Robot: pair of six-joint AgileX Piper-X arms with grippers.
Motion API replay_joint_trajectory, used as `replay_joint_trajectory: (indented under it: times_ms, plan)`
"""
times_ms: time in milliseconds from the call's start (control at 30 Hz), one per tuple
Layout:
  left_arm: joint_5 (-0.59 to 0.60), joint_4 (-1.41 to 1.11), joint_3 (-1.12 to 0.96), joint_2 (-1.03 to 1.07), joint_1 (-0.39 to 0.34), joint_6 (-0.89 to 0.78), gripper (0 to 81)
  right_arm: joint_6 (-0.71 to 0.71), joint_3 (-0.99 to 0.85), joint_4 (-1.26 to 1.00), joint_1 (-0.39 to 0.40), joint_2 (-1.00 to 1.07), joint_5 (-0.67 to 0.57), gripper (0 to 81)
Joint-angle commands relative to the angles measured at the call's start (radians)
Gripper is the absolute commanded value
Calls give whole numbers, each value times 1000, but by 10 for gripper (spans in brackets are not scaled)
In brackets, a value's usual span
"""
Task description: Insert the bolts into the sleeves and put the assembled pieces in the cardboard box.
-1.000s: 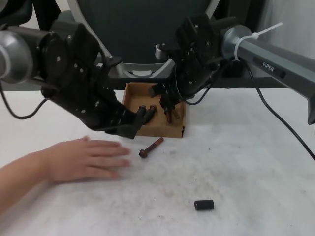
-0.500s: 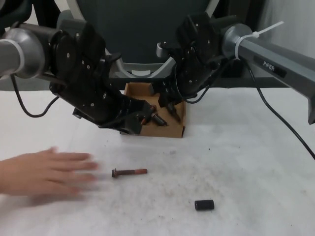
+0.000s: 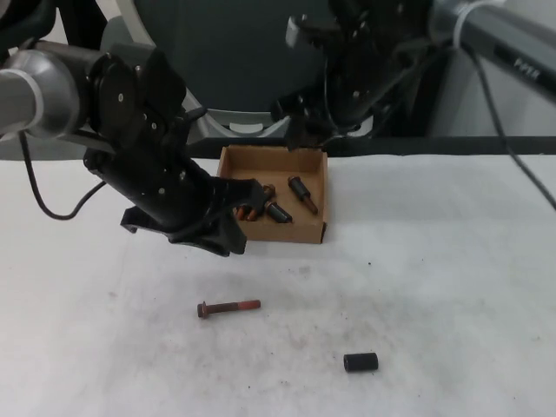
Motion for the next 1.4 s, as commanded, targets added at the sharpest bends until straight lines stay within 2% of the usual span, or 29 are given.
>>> replay_joint_trajectory:
  times_ms: [0,100,233,500,633,833,1033,1367]
  plan:
    - [56,8,-10,-4,-4,-132,170,-17,9,40,-6,-27,-52,339]
    - [79,-1,-10,-4,1,-302,170,-25,51,42,-2,-70,-104,339]
    - [52,-16,-7,-4,0,-504,170,-74,154,48,6,-145,-103,339]
    - [-5,-58,43,-4,0,-1001,170,-131,538,-18,7,-402,-102,339]
    - [-116,-59,102,-4,0,-1029,170,-129,769,-151,7,-574,-106,339]
    - [-113,-59,181,-4,-2,-1054,170,-131,1068,-325,19,-812,-106,339]
    - [-104,-89,196,-4,-25,-1101,170,-129,1171,-332,34,-923,-110,339]
    - [-87,-324,194,-4,-111,-1169,170,-126,1195,-316,34,-935,-110,339]
